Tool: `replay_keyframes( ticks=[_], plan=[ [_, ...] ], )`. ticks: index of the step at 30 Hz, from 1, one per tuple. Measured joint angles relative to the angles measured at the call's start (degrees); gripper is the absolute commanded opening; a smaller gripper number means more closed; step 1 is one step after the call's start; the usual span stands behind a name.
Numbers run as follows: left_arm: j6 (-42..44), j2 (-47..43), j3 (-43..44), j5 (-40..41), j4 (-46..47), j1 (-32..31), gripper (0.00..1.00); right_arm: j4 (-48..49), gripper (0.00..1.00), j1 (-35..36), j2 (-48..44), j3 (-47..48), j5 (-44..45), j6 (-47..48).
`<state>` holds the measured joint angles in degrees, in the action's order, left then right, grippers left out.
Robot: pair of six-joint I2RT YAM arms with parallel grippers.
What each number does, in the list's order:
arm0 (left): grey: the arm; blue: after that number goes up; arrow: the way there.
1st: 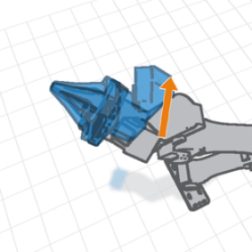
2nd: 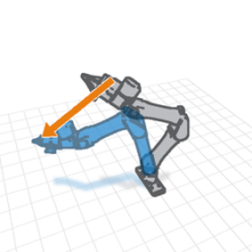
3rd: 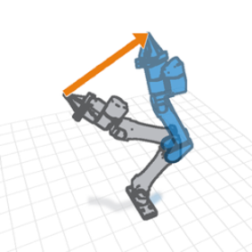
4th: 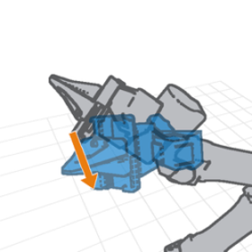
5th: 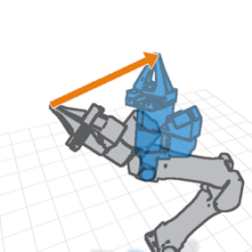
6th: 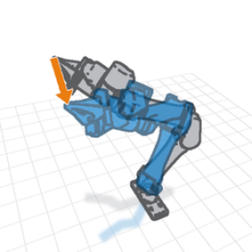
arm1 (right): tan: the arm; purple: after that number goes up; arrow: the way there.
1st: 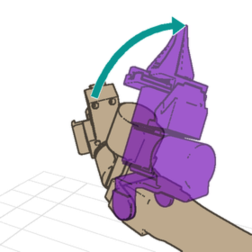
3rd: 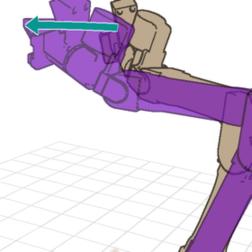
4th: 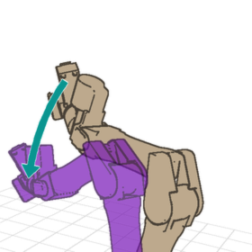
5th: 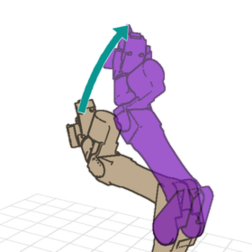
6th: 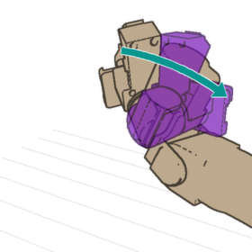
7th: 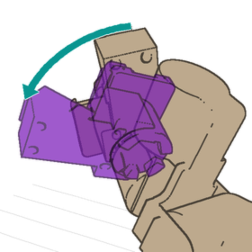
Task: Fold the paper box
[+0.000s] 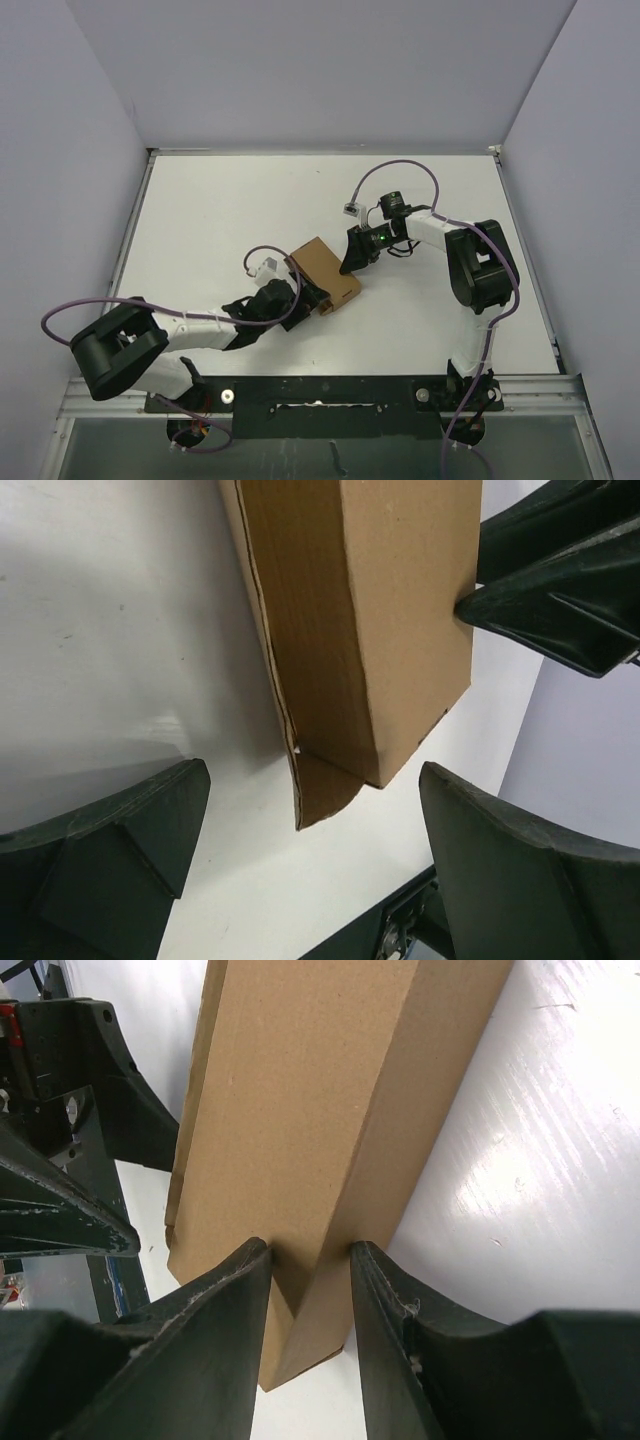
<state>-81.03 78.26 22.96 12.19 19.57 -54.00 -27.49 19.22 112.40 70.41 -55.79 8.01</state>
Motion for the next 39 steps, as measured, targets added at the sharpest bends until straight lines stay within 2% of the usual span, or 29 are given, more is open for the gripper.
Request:
replay_keyframes(
  ticks=[8, 12, 20, 29, 32, 34, 39],
  plan=[
    [-4.1, 4.9, 4.2, 2.4, 0.0, -2.4, 0.74, 0.0, 0.37, 0.0, 0.0, 0.0, 0.0, 0.0],
    [-6.7, 5.3, 4.6, 3.1, -1.0, -3.9, 0.63, 0.0, 0.37, 0.0, 0.0, 0.0, 0.0, 0.0],
    [-9.7, 5.3, 6.3, 4.5, -4.0, -4.6, 0.47, 0.0, 0.35, 0.1, 0.0, 0.0, 0.0, 0.0],
    [-10.3, 6.1, 7.3, 4.7, -5.2, -4.8, 0.28, 0.2, 0.33, 0.4, 0.0, 0.0, 0.1, 0.0],
    [-10.3, 6.2, 7.8, 4.5, -5.2, -4.8, 0.26, 0.3, 0.33, 0.4, 0.0, 0.0, 0.0, 0.0],
    [-10.2, 6.3, 8.2, 4.5, -5.7, -4.8, 0.18, 0.3, 0.32, 0.4, 0.0, 0.0, 0.0, 0.0],
    [-10.0, 6.8, 9.5, 4.0, -6.7, -4.8, 0.18, 0.5, 0.32, 0.4, 0.0, 0.0, 0.0, 0.0]
  ],
)
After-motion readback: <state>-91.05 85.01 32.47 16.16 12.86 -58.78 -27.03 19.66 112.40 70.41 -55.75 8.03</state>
